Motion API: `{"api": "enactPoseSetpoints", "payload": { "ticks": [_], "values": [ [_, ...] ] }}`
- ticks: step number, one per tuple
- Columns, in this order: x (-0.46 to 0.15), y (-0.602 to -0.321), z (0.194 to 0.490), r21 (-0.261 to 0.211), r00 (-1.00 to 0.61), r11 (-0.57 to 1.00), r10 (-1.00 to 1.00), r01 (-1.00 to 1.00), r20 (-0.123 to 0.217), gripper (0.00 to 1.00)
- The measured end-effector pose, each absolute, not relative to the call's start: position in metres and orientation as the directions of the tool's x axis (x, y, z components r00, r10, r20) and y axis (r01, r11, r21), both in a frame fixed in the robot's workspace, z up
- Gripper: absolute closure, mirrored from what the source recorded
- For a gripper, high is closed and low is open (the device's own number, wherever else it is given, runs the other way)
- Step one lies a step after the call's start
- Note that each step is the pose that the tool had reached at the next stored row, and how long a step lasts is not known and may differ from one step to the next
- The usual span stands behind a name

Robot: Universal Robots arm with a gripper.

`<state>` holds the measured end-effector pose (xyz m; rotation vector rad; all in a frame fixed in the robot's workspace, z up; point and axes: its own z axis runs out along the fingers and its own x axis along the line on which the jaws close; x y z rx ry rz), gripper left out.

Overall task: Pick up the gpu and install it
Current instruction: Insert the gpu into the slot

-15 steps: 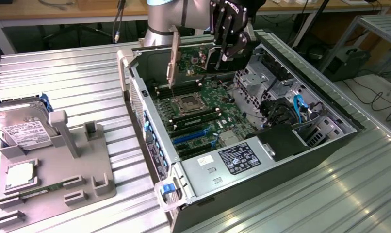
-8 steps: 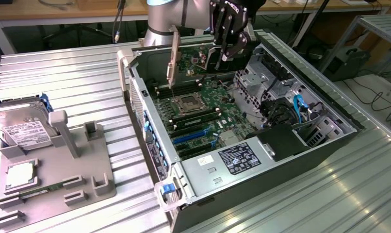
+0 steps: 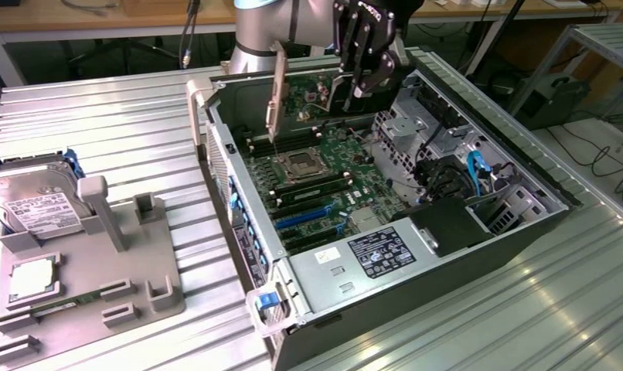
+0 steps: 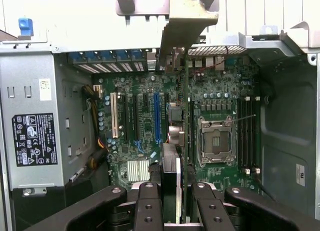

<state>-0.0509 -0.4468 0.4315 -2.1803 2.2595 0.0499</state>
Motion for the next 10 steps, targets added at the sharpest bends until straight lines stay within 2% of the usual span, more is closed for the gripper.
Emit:
{"api": "enactPoseSetpoints", "payload": {
  "ticks": [10],
  "values": [
    [-0.0508,-0.4468,0.4304,0.022,-0.023,0.023,-0.999,-1.000,-0.023,0.73]
  ]
}}
